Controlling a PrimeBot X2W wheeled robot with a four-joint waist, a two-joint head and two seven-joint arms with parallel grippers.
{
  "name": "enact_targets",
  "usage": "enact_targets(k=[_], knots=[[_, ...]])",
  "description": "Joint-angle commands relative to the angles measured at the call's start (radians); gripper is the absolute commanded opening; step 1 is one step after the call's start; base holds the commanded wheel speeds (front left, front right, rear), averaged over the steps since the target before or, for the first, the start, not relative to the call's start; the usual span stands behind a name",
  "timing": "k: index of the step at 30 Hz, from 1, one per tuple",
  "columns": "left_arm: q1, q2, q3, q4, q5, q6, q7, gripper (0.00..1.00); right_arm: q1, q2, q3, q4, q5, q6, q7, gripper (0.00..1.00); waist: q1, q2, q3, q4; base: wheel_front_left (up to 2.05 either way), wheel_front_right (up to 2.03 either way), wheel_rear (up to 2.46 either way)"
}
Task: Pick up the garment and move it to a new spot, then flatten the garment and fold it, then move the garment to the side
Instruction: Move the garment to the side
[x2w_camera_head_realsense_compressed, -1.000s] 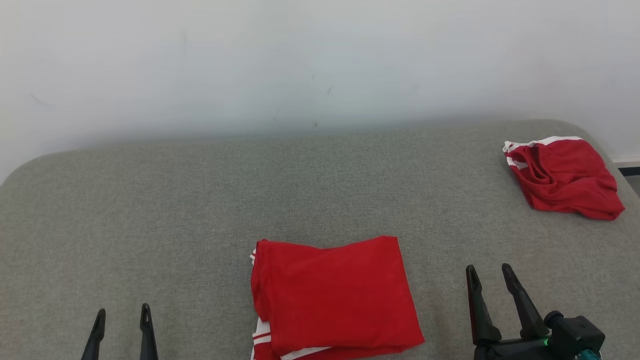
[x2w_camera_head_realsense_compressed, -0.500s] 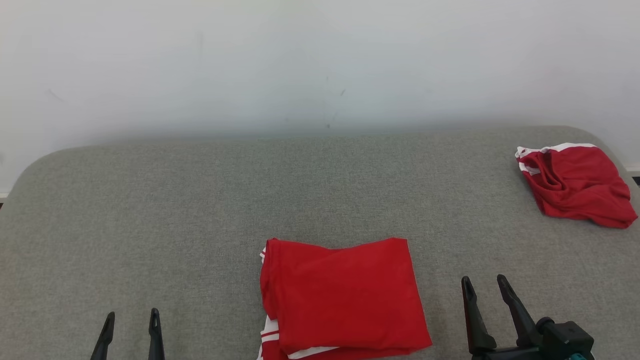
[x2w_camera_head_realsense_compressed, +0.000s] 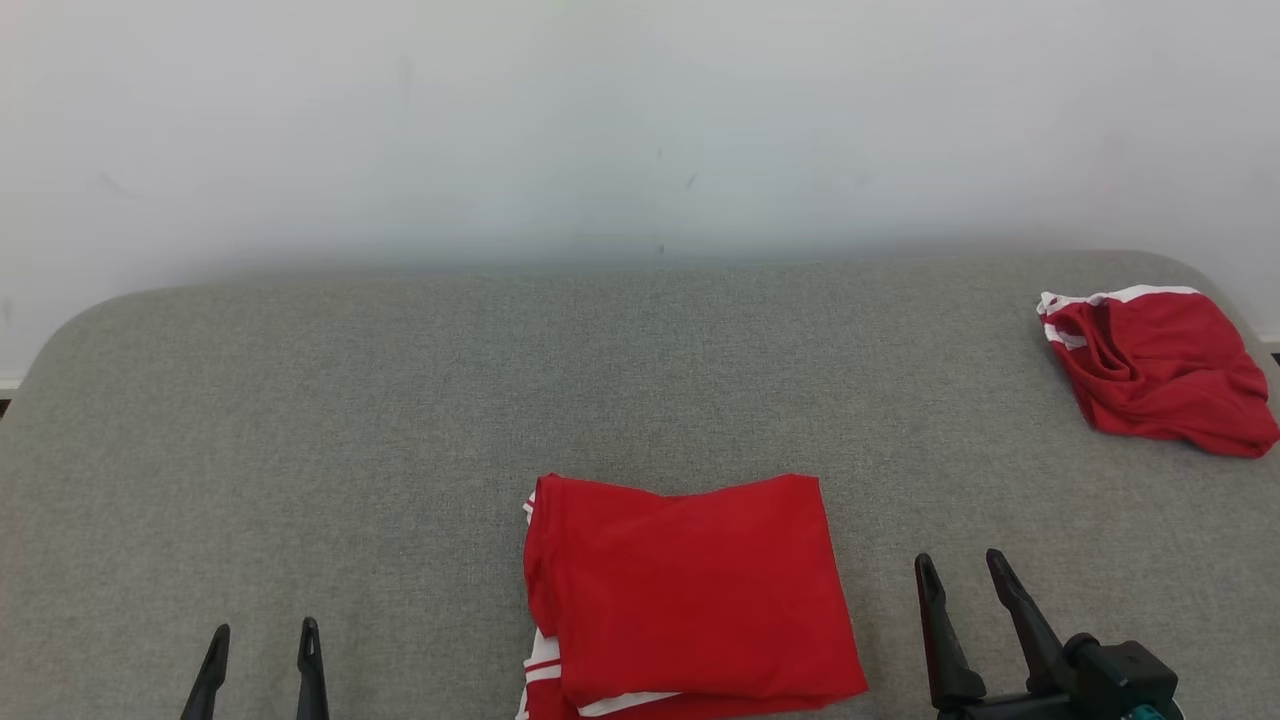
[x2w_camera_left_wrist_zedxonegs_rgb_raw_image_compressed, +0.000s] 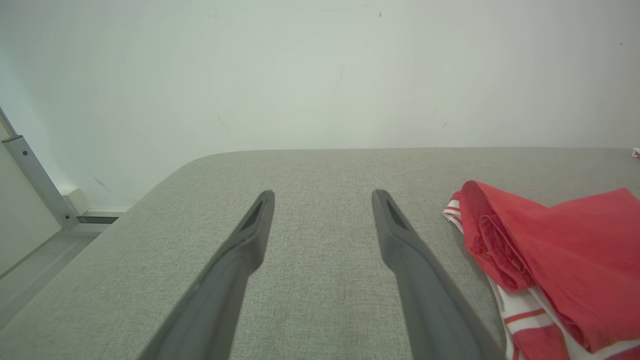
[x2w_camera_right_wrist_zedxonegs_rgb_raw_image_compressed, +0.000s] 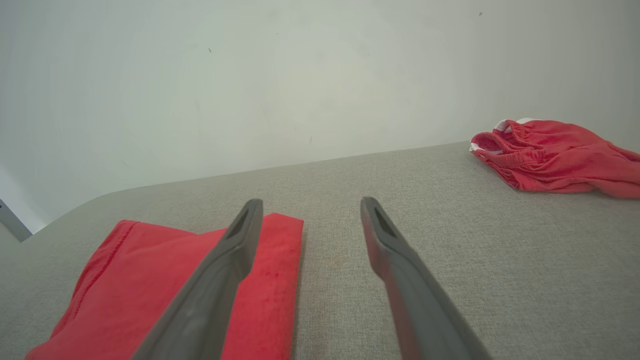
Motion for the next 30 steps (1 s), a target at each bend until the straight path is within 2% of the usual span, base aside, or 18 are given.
enact_targets(k=[1, 12, 18, 21, 30], knots=[[0.007, 0.001, 0.002, -0.001, 0.005, 0.004, -0.003, 1.0, -0.004, 0.0, 0.002, 0.001, -0.004, -0.003, -0.003, 1.0, 0.0, 0.0, 0.0, 0.0, 0.0, 0.0, 0.0], [0.003, -0.001, 0.001, -0.005, 0.007, 0.005, -0.003, 1.0, -0.094, -0.01, 0.045, 0.025, 0.001, -0.003, -0.004, 1.0, 0.0, 0.0, 0.005, 0.003, 0.0, 0.0, 0.0], [-0.018, 0.003, -0.008, 0.004, 0.008, 0.002, -0.003, 1.0, -0.229, -0.023, 0.093, 0.174, 0.001, -0.003, 0.036, 1.0, 0.0, 0.0, 0.017, 0.02, 0.0, 0.0, 0.0], [-0.028, 0.002, -0.017, 0.004, 0.008, 0.001, -0.003, 1.0, -0.295, -0.015, 0.098, 0.293, -0.003, -0.003, 0.079, 1.0, 0.0, 0.0, 0.03, 0.038, 0.0, 0.0, 0.0], [-0.055, -0.002, -0.02, 0.007, 0.0, 0.0, -0.003, 1.0, -0.379, -0.001, 0.111, 0.547, 0.015, -0.003, 0.084, 1.0, 0.0, 0.0, 0.07, 0.066, 0.0, 0.0, 0.0]])
